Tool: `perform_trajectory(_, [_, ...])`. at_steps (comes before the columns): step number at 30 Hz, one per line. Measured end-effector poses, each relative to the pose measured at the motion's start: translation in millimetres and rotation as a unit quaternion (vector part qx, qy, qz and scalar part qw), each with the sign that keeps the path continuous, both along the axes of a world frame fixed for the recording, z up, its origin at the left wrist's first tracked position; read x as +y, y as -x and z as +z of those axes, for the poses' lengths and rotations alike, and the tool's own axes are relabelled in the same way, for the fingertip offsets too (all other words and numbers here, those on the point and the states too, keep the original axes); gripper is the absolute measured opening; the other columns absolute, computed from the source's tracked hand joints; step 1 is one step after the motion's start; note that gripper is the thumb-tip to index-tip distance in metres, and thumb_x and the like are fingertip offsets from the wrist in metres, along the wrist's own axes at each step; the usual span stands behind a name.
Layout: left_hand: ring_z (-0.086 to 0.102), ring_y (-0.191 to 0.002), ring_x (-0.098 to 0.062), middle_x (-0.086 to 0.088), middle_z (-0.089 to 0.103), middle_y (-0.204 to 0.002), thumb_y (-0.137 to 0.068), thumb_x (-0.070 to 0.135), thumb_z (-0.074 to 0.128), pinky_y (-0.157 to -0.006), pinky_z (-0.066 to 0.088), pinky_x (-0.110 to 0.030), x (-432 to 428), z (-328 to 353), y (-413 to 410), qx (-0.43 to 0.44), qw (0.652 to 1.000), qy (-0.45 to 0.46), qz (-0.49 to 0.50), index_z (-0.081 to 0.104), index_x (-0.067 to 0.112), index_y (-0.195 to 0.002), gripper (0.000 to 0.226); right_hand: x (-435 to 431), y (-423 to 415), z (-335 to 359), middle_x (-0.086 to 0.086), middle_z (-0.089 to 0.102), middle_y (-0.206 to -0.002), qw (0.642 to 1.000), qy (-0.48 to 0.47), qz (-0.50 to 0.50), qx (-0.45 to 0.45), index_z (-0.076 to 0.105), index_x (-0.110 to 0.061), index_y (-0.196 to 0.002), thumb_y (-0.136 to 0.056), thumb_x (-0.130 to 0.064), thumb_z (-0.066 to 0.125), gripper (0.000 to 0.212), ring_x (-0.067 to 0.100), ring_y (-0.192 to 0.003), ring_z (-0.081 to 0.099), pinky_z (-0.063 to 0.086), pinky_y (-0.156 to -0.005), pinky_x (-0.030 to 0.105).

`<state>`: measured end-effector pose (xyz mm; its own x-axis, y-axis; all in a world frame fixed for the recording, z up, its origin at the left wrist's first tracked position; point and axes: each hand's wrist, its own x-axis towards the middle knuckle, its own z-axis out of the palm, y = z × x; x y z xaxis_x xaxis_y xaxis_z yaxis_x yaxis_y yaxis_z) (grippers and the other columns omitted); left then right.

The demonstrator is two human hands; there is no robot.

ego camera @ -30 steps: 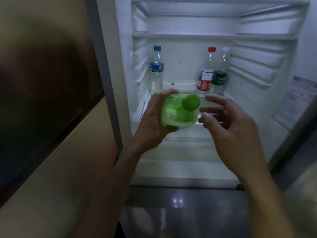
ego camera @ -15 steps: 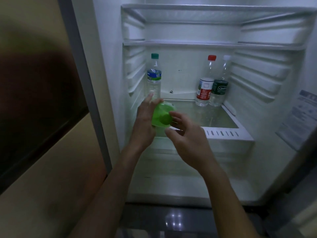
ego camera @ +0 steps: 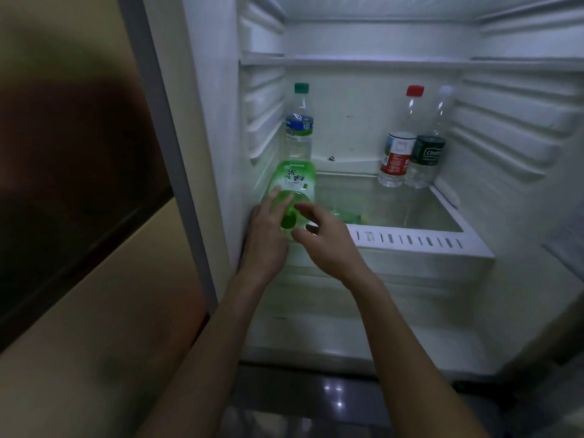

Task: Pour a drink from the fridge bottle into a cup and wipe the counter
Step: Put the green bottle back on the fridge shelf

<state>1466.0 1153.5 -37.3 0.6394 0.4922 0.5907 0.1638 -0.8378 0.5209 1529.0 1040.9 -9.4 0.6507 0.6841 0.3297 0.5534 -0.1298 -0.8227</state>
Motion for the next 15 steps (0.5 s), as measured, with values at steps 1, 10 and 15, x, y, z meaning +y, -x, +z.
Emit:
perform_trajectory(1, [0.038,-0.139,-0.030,-0.013,0.035,-0.156,-0.067,-0.025,0.046,-0.114,0.023,-0.024,-1,0,0,0.006,1.000,0.000,-0.001,0.052,0.007,-0.141,0.081,3,-1,0,0.003,0.058,-0.135,1.000,0.004,0.000,-0.005,0.054,-0.014,-0.134,-0.084,-0.008,0.062,0.051,0.013,-0.124,0.052,0.044,-0.105,0.034])
perform_trajectory(10, [0.035,-0.141,-0.028,-0.013,0.039,-0.153,-0.079,-0.017,0.050,-0.119,0.026,-0.032,-10,4,11,0.032,0.999,-0.001,-0.005,0.045,0.003,-0.145,0.069,-6,-9,3,0.005,0.061,-0.131,0.998,0.046,-0.027,-0.030,0.056,-0.010,-0.132,-0.089,-0.012,0.060,0.043,0.015,-0.120,0.057,0.044,-0.102,0.028])
perform_trajectory(15, [0.043,-0.128,-0.025,-0.011,0.053,-0.136,-0.083,-0.006,0.056,-0.108,0.031,-0.027,-22,8,27,0.013,1.000,-0.020,-0.008,0.059,0.006,-0.129,0.047,-43,-3,-1,-0.001,0.070,-0.112,0.991,0.073,-0.098,-0.053,0.068,-0.014,-0.117,-0.090,-0.016,0.059,0.028,0.006,-0.097,0.062,0.044,-0.087,0.017])
